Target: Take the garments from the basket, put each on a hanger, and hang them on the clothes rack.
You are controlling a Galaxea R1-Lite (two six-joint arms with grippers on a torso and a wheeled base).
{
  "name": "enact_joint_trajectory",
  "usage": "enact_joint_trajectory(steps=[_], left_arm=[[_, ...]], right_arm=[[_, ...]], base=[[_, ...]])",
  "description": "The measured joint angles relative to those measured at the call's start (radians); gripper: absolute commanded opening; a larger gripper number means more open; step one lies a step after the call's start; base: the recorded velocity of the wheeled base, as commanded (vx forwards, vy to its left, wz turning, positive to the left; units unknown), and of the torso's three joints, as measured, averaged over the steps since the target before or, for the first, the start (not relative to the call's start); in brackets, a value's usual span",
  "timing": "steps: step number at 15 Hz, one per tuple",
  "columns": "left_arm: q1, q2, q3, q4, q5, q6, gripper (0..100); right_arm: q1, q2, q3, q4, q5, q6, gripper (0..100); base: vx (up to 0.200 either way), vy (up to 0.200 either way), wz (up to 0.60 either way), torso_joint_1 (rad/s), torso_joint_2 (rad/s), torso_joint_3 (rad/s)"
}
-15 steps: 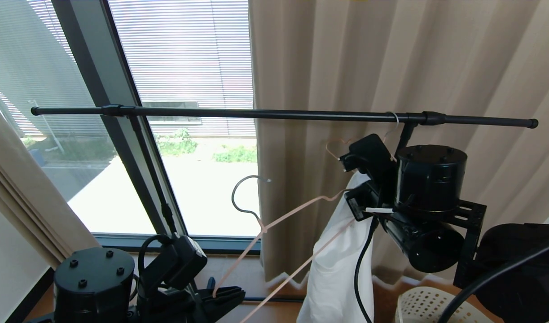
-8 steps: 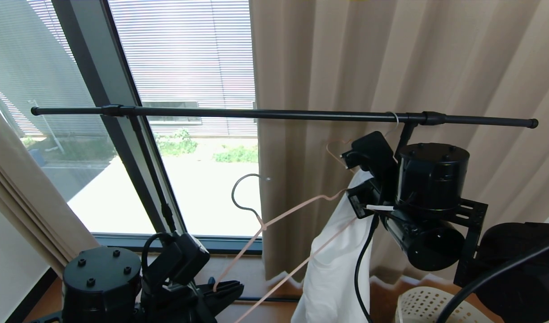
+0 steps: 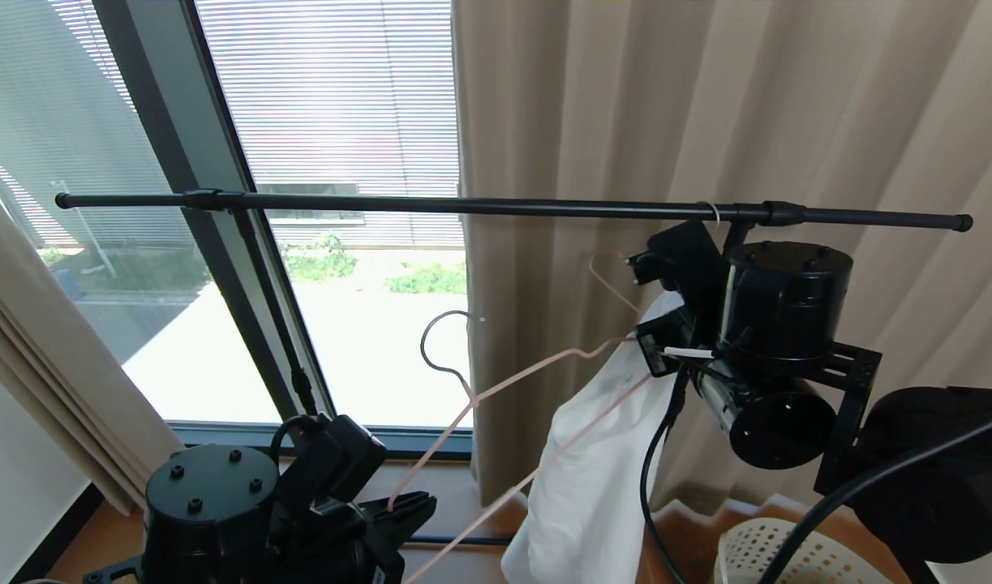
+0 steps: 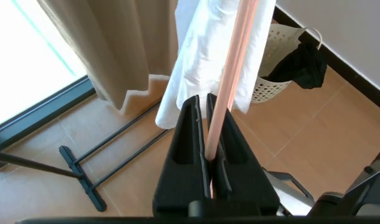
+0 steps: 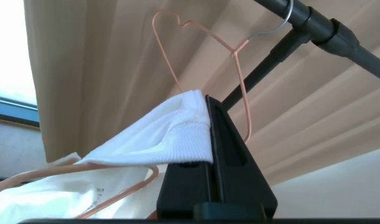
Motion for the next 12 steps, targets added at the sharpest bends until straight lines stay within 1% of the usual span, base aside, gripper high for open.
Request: enact_joint_trajectory(steps=[4,6,8,12], left_arm=[[-0.002,0.029,-0.017,-0.006,0.067,-0.004,0],[-0.002,0.045,-0.026,-0.039,0.076,-0.028,0],[-0.002,0.068,-0.029,-0.102,0.111,-0.046,0],[-0.016,0.11,-0.023,-0.141,0.118,-0.047,0]], right_arm=[[-0.002,0.01,-0.017,-0.012,-0.025,0.014,0],[0.007,0.013,-0.014,-0.018,-0.029,0.014,0],[0.021,0.015,-0.008,-0.018,-0.029,0.014,0],[0.071,0.02,0.004,-0.018,-0.03,0.016,0]], base=[[0.0,0.0,0.0,0.0,0.0,0.0],[0.0,0.0,0.0,0.0,0.0,0.0],[0.0,0.0,0.0,0.0,0.0,0.0],[0.0,0.0,0.0,0.0,0.0,0.0]])
